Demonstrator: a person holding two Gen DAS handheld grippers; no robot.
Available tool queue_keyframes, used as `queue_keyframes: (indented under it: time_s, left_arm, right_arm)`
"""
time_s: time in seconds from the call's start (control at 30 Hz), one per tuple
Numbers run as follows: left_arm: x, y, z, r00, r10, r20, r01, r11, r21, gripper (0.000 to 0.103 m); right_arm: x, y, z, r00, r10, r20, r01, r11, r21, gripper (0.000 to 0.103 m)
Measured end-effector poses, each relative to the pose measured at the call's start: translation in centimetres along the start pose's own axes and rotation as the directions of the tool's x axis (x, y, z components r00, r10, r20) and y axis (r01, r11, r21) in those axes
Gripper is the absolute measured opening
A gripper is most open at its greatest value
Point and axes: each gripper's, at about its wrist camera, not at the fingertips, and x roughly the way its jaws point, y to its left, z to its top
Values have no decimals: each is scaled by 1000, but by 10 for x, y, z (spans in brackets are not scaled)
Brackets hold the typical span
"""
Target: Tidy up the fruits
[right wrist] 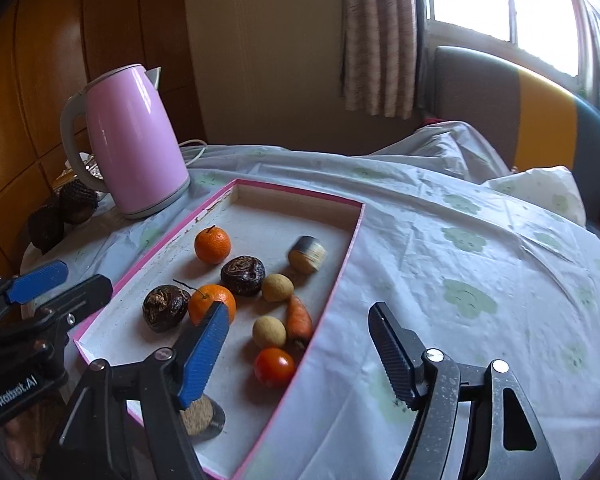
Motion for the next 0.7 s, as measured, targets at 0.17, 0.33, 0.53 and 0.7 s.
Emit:
queue_keyframes:
  time_s: [0.17,0.33,0.53,0.7]
  left_arm:
    - [-10,-3,1,999,31,17,-31,1000,-4,72]
    - [-19,-5,0,994,100,53,-100,995,-5,72]
    - [-20,-2,-3,993,110,50,-109,994,-19,72]
    - [-21,-2,-4,992,108,57,-107,994,-22,72]
  right_arm:
    - [-10,-2,-9,998,-64,13,63,998,24,78]
    - [-15,-2,-13,998,-54,15,54,998,26,78]
    - [-20,5,-16,998,-45,32,44,999,24,78]
    - [-24,7,-16,997,-59,50,58,998,21,80]
